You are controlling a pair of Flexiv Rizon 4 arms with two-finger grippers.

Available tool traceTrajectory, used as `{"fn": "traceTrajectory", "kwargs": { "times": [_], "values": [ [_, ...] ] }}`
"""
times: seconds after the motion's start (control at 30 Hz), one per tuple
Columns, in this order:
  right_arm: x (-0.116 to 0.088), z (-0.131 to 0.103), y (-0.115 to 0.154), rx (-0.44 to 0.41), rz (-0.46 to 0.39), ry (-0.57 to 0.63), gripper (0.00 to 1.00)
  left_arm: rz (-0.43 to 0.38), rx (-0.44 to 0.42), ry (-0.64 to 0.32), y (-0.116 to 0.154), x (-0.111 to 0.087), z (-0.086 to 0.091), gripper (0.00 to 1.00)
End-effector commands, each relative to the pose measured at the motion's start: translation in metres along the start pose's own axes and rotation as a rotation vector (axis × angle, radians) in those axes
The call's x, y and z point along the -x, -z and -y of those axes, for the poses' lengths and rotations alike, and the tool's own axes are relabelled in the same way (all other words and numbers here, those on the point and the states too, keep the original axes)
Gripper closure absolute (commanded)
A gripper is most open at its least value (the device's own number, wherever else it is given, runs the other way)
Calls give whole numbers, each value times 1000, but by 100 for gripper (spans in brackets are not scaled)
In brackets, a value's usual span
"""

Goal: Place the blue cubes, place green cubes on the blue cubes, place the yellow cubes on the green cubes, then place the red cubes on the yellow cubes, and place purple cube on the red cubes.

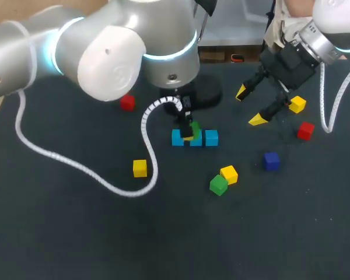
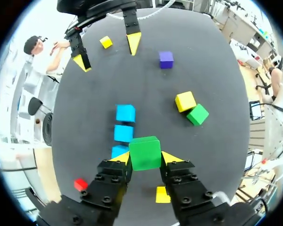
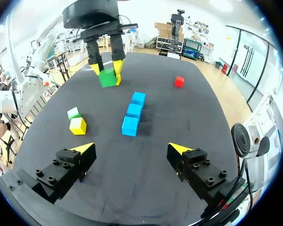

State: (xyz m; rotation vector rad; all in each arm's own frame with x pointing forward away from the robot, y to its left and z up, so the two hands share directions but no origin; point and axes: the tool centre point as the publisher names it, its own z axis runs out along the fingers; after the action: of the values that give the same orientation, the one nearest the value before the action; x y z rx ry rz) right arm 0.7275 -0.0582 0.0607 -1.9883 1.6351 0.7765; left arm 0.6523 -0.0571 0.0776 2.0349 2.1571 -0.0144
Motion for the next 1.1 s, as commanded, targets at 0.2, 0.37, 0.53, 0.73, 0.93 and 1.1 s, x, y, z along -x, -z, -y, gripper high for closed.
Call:
{"fn": "traceTrajectory", "kwargs": {
  "times": [0.2, 0.37, 0.53, 0.73, 0.93, 1.1],
  "values": [
    [0, 0, 0, -1, 1, 1, 0, -61, -52, -48, -10, 5, -33, 100],
    [0, 0, 0, -1, 1, 1, 0, -105, -70, -36, -22, -5, -34, 100],
    [0, 0, 0, -1, 1, 1, 0, -96, -88, -36, -30, -10, -32, 100],
    [0, 0, 0, -1, 1, 1, 0, -84, -102, -22, -36, -15, -33, 100],
    [0, 0, 0, -1, 1, 1, 0, -69, -111, -42, -41, -16, -34, 100],
    [0, 0, 0, -1, 1, 1, 0, -73, -116, -58, -42, -15, -34, 100]
  ]
}}
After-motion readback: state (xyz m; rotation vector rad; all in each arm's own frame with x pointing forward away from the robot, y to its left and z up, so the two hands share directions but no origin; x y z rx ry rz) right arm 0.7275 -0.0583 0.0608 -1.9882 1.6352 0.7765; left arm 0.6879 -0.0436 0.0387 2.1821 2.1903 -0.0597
